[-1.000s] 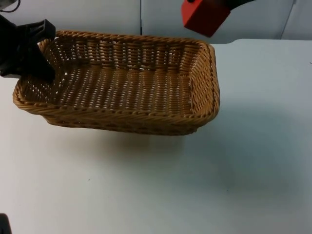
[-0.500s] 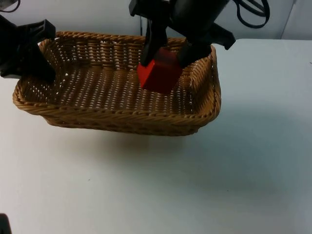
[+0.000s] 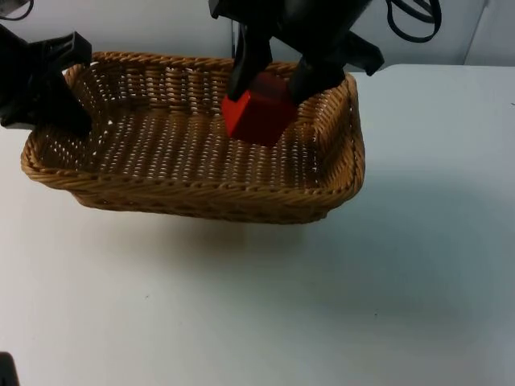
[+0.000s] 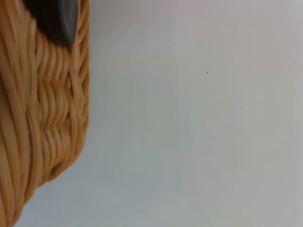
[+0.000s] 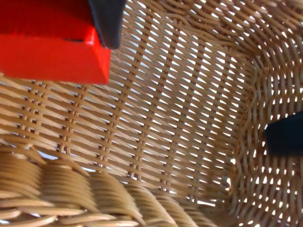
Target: Pick up the basket with the left hand and place the cube into the basket with the right hand.
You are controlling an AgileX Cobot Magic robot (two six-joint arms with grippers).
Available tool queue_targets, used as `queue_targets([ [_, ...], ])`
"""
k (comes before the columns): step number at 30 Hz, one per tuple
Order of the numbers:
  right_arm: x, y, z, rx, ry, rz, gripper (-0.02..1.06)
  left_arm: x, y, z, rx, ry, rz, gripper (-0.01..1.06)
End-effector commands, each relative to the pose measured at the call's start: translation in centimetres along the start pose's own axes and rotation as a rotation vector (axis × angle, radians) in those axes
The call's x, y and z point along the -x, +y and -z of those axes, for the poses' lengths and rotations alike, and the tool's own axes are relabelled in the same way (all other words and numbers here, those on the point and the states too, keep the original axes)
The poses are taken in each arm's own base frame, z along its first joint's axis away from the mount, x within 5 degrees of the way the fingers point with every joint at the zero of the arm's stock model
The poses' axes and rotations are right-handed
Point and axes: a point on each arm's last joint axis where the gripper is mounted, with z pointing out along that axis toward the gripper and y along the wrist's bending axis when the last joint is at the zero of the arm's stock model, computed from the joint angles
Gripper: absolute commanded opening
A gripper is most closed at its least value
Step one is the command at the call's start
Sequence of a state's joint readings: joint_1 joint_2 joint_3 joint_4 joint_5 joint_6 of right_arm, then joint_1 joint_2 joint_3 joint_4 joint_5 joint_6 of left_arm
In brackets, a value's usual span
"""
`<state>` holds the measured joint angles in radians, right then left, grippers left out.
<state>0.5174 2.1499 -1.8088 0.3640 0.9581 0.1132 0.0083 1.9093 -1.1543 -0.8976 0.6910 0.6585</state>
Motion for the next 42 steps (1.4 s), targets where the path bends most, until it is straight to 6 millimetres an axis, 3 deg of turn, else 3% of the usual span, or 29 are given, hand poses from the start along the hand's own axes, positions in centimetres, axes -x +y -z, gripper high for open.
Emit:
queue_targets([
  [1,0.0,0.6,0.5,0.01,-0.007,0.026,0.11,0.3,-0.7,0.6,-0.029,-0.015,0.01,0.0],
  [2,0.0,0.6,0.5,0.01,-0.002,0.026,0.2,0.3,-0.7,0.6,-0.029,-0.015,0.01,0.0],
  [5,0.0,0.6,0.5,0.01,-0.003,0.005,0.65,0.3,-0.7,0.6,-0.029,-0.015,0.01,0.0],
  [6,0.0,0.6,0.5,0.01,-0.003,0.005,0.65,0.3,-0.7,0.6,-0.029,-0.015,0.01,0.0],
  [7,0.0,0.5,0.5,0.008,-0.005,-0.028,0.72,0.3,-0.7,0.6,-0.029,-0.015,0.01,0.0],
  [16,0.3,0.6,0.7,0.007,-0.042,-0.033,0.69,0.3,-0.7,0.6,-0.029,-0.015,0.01,0.0],
  [20,1.1,0.6,2.5,-0.039,-0.124,0.013,0.69,0.3,-0.7,0.6,-0.029,-0.015,0.01,0.0],
  [24,2.6,0.3,9.2,-0.293,-0.268,0.123,0.69,0.3,-0.7,0.6,-0.029,-0.015,0.01,0.0],
  [25,2.6,0.3,9.2,-0.293,-0.268,0.123,0.69,0.3,-0.7,0.6,-0.029,-0.015,0.01,0.0],
  [29,2.7,-1.6,17.4,-0.483,-0.373,0.1,0.66,0.3,-0.7,0.6,-0.029,-0.015,0.01,0.0],
  [30,2.7,-1.6,17.4,-0.483,-0.373,0.1,0.66,0.3,-0.7,0.6,-0.029,-0.015,0.01,0.0],
  [35,0.9,-5.1,25.1,-0.532,-0.446,-0.016,0.65,0.3,-0.7,0.6,-0.026,-0.01,0.003,0.0],
  [36,0.9,-5.1,25.1,-0.532,-0.446,-0.016,0.65,0.3,-0.7,0.6,-0.026,-0.01,0.003,0.0],
  [41,-1.1,-6.3,30.6,-0.583,-0.538,0.004,0.65,0.2,-0.5,0.5,-0.014,0.0,-0.013,0.0],
  [42,-1.1,-6.3,30.6,-0.583,-0.538,0.004,0.65,0.2,-0.5,0.5,-0.014,0.0,-0.013,0.0],
])
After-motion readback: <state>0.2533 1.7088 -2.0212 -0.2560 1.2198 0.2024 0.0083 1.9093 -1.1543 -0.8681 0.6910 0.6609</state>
